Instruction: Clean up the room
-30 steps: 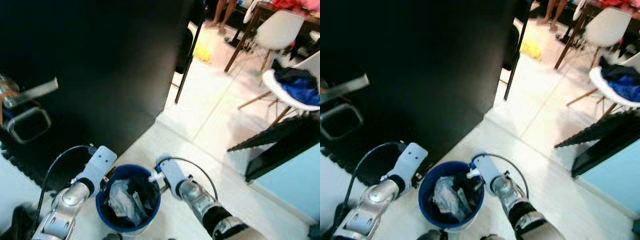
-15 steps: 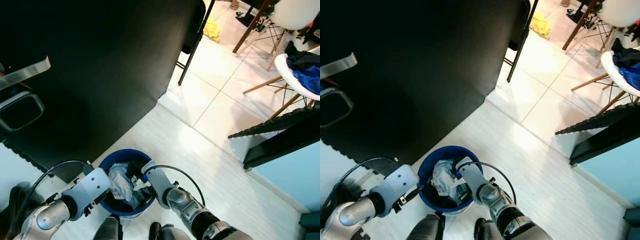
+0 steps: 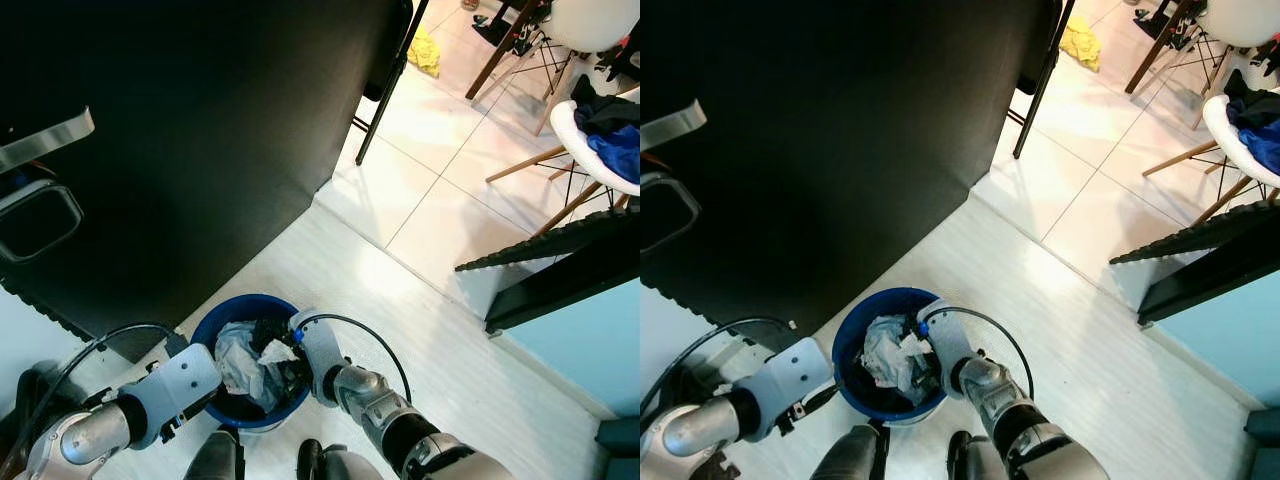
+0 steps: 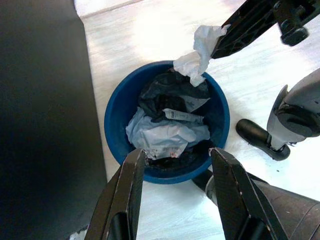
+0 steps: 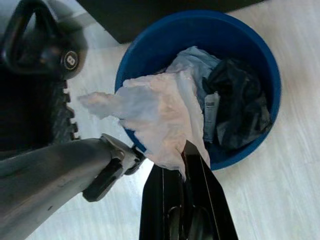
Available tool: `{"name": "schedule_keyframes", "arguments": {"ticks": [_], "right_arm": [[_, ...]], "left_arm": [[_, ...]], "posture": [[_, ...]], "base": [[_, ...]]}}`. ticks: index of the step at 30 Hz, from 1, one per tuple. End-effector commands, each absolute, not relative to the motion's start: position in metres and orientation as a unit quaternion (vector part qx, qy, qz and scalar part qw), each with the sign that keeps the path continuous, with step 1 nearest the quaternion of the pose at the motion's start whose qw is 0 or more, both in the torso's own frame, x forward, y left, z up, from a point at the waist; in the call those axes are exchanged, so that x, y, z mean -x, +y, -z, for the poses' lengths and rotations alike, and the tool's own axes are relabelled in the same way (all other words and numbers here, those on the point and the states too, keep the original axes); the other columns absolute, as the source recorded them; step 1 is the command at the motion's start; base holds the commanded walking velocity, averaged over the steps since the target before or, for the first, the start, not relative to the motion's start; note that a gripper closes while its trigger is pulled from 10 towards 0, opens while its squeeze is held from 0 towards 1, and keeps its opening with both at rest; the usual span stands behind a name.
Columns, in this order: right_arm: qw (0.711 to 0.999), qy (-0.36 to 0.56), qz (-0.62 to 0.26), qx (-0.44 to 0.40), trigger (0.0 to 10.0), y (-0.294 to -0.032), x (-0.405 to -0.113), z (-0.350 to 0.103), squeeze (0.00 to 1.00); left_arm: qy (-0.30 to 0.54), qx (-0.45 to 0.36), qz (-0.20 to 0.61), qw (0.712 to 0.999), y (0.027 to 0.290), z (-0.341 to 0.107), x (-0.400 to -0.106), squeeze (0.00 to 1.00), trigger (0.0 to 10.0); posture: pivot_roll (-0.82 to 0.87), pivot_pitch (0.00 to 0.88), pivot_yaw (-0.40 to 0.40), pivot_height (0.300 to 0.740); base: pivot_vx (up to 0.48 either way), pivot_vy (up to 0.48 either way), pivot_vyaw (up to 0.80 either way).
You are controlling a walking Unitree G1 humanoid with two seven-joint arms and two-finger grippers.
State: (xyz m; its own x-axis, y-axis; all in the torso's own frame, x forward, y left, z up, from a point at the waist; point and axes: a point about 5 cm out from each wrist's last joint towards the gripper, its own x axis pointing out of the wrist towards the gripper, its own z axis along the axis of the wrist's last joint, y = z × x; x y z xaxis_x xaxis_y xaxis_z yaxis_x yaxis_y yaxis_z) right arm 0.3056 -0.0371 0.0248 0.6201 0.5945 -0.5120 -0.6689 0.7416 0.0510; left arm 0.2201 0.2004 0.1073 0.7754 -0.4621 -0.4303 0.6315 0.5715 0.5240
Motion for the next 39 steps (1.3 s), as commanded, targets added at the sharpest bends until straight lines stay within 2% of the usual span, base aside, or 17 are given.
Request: {"name": "schedule_keyframes", "arguments": {"ticks": [1,14,15,16,17,18,21,22,35,36,37,38,39], "right_arm": [[0.881,0.258,-0.395,0.035,10.0,0.002,-0.292,-0.027,0.00],[0.875,0.220,-0.431,-0.001,10.0,0.027,-0.294,-0.047,0.00],[0.874,0.218,-0.434,-0.003,10.0,0.028,-0.294,-0.048,0.04],[0.873,0.217,-0.437,-0.004,10.0,0.029,-0.294,-0.049,0.33],[0.872,0.216,-0.440,-0.006,10.0,0.029,-0.294,-0.049,0.33],[0.871,0.216,-0.440,-0.007,10.0,0.029,-0.294,-0.050,1.00],[0.873,0.214,-0.438,-0.007,10.0,0.029,-0.295,-0.050,0.98],[0.875,0.212,-0.435,-0.005,10.0,0.029,-0.295,-0.050,0.00],[0.895,0.195,-0.402,0.013,10.0,0.013,-0.304,-0.050,0.00],[0.902,0.187,-0.389,0.023,10.0,0.007,-0.307,-0.050,0.00],[0.916,0.180,-0.358,0.029,10.0,-0.005,-0.313,-0.050,0.00],[0.916,0.180,-0.358,0.029,10.0,-0.005,-0.313,-0.050,0.00],[0.935,0.179,-0.306,0.020,10.0,-0.023,-0.322,-0.051,0.00]], "left_arm": [[0.143,-0.340,0.327,0.870,0.200,-0.101,-0.213,0.00,10.0],[0.145,-0.340,0.333,0.867,0.200,-0.100,-0.213,0.00,10.0],[0.146,-0.341,0.333,0.867,0.200,-0.100,-0.213,0.00,10.0],[0.147,-0.341,0.333,0.867,0.200,-0.100,-0.213,0.00,10.0],[0.148,-0.341,0.333,0.867,0.200,-0.100,-0.213,0.00,10.0],[0.148,-0.340,0.333,0.867,0.200,-0.100,-0.213,0.00,10.0],[0.148,-0.341,0.333,0.867,0.200,-0.100,-0.213,0.00,10.0],[0.148,-0.341,0.333,0.867,0.200,-0.100,-0.214,0.00,10.0],[0.142,-0.342,0.328,0.869,0.199,-0.098,-0.223,0.00,10.0],[0.140,-0.336,0.323,0.874,0.198,-0.098,-0.226,0.00,10.0],[0.133,-0.307,0.298,0.894,0.193,-0.097,-0.232,0.00,10.0],[0.133,-0.307,0.298,0.894,0.193,-0.097,-0.232,0.00,10.0],[0.127,-0.249,0.252,0.926,0.188,-0.095,-0.240,0.00,10.0]], "posture": [[0.20,0.394,-0.175,0.740],[0.20,0.394,-0.174,0.740],[0.20,0.394,-0.174,0.740],[0.20,0.393,-0.175,0.740],[0.20,0.393,-0.175,0.740],[0.20,0.392,-0.174,0.740],[0.20,0.390,-0.175,0.740],[0.20,0.388,-0.173,0.740],[0.18,0.347,-0.160,0.740],[0.18,0.347,-0.160,0.740],[0.16,0.294,-0.146,0.740],[0.16,0.294,-0.146,0.740],[0.14,0.252,-0.131,0.740]], "base": [[0.000,0.000,0.00],[0.000,0.000,0.00],[0.000,0.000,0.00],[0.000,0.000,0.00],[0.000,0.000,0.00],[0.000,0.000,0.00],[0.000,0.000,0.00],[0.000,0.000,0.00],[0.000,0.000,0.00],[0.000,0.000,0.00],[0.000,0.000,0.00],[0.000,0.000,0.00],[0.000,0.000,0.00]]}}
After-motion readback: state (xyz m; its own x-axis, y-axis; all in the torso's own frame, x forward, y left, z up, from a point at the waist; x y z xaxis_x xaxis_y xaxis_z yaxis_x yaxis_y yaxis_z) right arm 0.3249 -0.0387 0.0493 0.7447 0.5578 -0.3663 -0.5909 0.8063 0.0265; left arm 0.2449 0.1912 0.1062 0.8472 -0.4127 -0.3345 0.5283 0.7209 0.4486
